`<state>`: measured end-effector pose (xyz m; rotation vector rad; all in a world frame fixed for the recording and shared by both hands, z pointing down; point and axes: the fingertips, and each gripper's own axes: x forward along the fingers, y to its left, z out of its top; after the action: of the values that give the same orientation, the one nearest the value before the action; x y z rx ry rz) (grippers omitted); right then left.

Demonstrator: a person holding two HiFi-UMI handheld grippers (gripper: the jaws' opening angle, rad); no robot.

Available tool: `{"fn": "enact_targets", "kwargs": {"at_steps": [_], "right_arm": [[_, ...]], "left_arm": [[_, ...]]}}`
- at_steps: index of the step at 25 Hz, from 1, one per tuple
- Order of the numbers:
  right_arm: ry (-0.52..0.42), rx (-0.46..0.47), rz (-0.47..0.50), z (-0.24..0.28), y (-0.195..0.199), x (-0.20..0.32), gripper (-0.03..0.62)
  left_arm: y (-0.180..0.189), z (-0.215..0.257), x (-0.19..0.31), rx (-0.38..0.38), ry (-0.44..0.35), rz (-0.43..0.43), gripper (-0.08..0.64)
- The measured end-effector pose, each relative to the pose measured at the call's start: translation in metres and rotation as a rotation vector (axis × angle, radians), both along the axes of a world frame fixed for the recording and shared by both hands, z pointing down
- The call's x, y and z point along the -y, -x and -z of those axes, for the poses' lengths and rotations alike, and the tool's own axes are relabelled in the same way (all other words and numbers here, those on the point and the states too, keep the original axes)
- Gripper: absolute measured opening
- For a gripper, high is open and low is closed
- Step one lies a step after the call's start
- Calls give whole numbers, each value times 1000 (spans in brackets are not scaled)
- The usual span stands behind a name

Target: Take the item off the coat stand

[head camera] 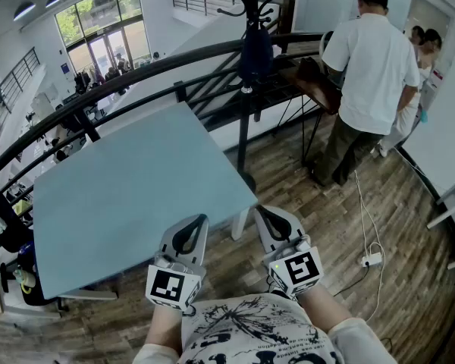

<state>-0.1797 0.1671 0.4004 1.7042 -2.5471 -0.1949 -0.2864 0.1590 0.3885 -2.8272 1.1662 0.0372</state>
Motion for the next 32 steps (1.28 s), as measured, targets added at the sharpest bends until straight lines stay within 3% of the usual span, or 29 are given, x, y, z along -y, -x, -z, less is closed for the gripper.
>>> {"fn": "enact_targets", "kwargs": {"at_steps": [13, 21, 26, 32], "right_arm": [[20, 17, -34, -3, -10, 5, -8], [65, 50, -61, -21, -38, 18, -7], [70, 66, -44, -31, -80, 56, -6], [59, 83, 25, -24, -166, 133, -6]], "left_arm": [[-6, -4, 8, -6, 21, -23, 5], [-24, -18, 23, 8, 52, -24, 5], [-65, -26, 56, 19, 56, -3, 5], [-146, -18, 121, 26, 38, 78, 5]]}}
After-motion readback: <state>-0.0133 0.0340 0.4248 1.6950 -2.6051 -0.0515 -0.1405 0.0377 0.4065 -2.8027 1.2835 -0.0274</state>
